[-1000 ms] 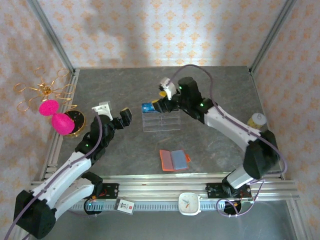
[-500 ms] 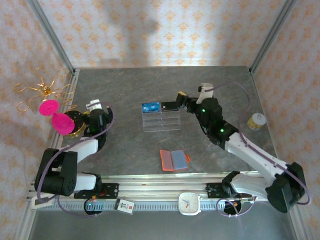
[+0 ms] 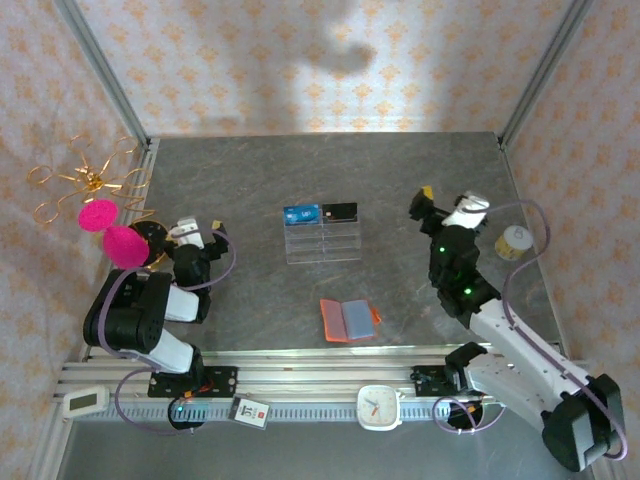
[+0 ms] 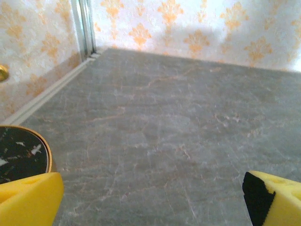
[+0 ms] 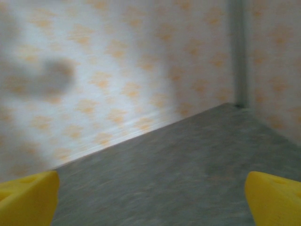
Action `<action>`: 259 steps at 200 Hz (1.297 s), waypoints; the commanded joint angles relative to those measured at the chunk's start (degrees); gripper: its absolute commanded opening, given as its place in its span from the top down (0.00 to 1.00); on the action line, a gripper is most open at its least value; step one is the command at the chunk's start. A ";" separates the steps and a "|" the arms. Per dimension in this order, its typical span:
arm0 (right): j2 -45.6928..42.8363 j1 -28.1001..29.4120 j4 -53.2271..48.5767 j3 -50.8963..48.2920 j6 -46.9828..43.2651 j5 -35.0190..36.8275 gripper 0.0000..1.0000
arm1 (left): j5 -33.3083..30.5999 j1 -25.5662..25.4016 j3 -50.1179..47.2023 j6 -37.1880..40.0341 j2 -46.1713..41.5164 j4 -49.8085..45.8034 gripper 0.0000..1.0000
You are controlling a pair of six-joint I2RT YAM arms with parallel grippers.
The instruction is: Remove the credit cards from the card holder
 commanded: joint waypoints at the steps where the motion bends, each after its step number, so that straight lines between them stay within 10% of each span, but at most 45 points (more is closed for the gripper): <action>1: 0.16 -7.57 8.69 -6.43 -0.79 1.83 0.00 | -4.67 0.02 -1.47 -1.78 -0.80 9.15 0.01; 126: 40.77 -18.32 59.59 -18.77 -7.87 -13.64 0.00 | -2.36 -1.11 1.03 0.91 0.25 5.66 0.01; 259: 38.59 -20.07 52.55 -17.32 -5.67 -15.16 0.00 | -2.29 -1.11 1.12 0.96 0.26 5.39 0.01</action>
